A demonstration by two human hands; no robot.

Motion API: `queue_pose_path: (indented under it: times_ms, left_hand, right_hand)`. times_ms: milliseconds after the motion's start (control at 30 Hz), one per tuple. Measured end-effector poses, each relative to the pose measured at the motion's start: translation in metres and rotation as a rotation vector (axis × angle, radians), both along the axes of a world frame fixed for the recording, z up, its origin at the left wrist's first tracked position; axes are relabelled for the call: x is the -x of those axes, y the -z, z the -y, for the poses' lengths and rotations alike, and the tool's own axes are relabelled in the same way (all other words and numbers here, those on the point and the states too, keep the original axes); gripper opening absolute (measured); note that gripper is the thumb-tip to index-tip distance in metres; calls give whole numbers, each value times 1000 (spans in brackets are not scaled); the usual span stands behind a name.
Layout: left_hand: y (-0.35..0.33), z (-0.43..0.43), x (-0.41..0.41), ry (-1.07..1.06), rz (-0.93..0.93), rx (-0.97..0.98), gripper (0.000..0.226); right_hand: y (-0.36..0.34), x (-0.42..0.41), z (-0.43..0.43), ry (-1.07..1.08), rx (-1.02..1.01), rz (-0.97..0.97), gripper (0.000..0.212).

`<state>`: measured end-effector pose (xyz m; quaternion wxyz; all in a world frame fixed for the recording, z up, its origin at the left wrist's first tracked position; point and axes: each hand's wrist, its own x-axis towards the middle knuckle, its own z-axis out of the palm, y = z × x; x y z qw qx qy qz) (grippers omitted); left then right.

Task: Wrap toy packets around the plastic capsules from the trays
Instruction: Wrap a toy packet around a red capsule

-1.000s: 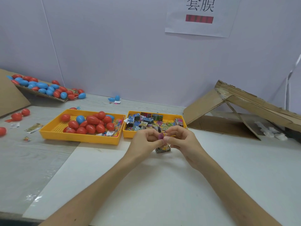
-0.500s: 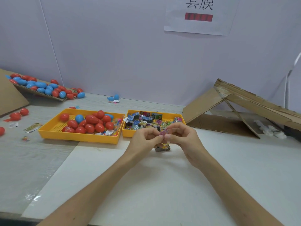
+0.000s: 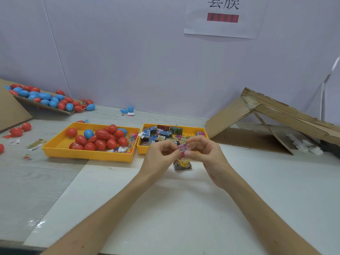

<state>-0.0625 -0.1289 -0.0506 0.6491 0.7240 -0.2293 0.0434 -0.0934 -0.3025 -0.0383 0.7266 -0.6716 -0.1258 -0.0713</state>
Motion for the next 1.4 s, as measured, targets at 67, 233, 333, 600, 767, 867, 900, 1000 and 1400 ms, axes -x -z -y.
queue_pose_path:
  times_ms: [67, 233, 333, 600, 767, 867, 900, 1000, 1400]
  left_hand:
    - [0, 0, 0, -17, 1, 22, 15]
    - [2, -2, -3, -151, 34, 2, 10]
    - [5, -2, -4, -202, 71, -97, 13]
    - [-2, -2, -2, -34, -59, -128, 30]
    - [-11, -8, -2, 77, -158, -65, 23]
    - [-12, -10, -3, 141, -179, -45, 11]
    - [-12, -10, -3, 119, -151, -38, 9]
    - [-9, -12, -6, -148, 83, -114, 10]
    - [-10, -91, -47, -870, -71, -913, 39]
  right_hand:
    - [0, 0, 0, 4, -4, -13, 28]
    - [-1, 2, -2, 7, 18, -29, 30]
    - [-1, 3, -3, 36, 0, 3, 25]
    - [0, 1, 1, 14, -135, 17, 23]
    - [-3, 2, 1, 7, -129, -10, 21]
    - [-1, 1, 4, 36, -115, -15, 19]
    - [-1, 0, 5, 44, -109, -17, 21]
    - [-1, 0, 5, 62, -87, -13, 24]
    - [0, -1, 6, 47, -76, -37, 21]
